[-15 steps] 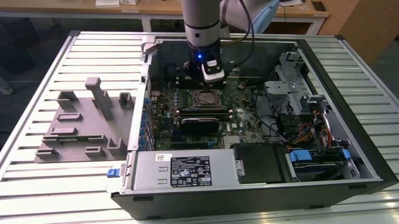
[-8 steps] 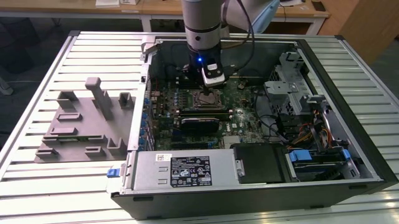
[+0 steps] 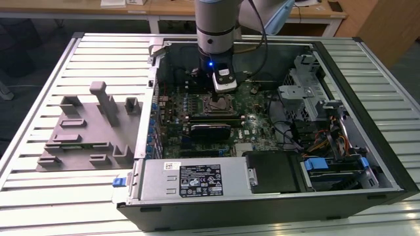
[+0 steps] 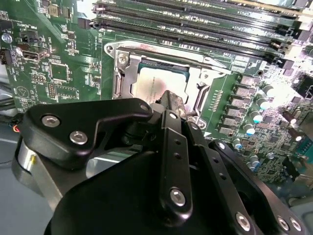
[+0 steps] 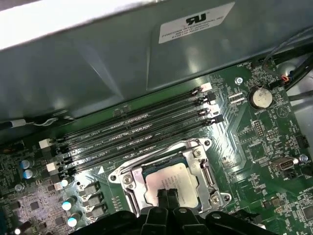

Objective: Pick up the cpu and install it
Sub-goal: 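Install the first cpu locking lever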

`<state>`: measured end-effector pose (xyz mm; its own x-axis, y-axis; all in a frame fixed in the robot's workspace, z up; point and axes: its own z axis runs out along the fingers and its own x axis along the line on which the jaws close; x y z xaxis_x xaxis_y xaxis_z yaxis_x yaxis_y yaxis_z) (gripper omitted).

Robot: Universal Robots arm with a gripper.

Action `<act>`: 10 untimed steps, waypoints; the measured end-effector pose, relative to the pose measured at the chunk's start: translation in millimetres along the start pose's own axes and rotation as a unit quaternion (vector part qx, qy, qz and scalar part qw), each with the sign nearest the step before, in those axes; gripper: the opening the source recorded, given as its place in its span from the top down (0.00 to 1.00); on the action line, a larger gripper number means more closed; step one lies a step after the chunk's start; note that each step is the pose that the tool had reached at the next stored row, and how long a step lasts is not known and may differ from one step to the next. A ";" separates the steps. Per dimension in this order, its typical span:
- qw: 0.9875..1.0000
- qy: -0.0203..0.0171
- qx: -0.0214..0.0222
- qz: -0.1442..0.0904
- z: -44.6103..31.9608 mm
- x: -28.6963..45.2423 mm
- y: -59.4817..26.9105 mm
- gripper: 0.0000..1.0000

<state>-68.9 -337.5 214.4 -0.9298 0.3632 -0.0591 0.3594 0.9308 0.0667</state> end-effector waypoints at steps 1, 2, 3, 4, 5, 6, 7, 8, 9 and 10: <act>1.000 0.000 0.000 0.000 0.0 0.0 0.0 0.89; 1.000 0.000 0.000 0.000 0.1 0.0 0.0 0.89; 1.000 0.000 0.000 0.000 0.1 0.0 0.1 0.89; 1.000 -0.001 0.001 0.000 0.0 -0.1 0.1 0.89; 1.000 -0.001 0.002 0.000 -0.6 -0.1 0.1 0.89; 1.000 -0.001 0.003 0.000 -1.7 -0.1 0.1 0.89; 1.000 -0.002 0.004 0.000 -3.1 -0.2 0.3 0.89; 1.000 -0.002 0.005 -0.001 -4.7 -0.3 0.3 0.89; 1.000 -0.002 0.006 -0.001 -6.6 -0.4 0.5 0.89; 1.000 -0.003 0.007 -0.001 -8.7 -0.6 0.6 0.89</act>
<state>-68.9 -337.4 223.1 -0.9299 0.3622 -0.0645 0.3592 0.9317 0.0529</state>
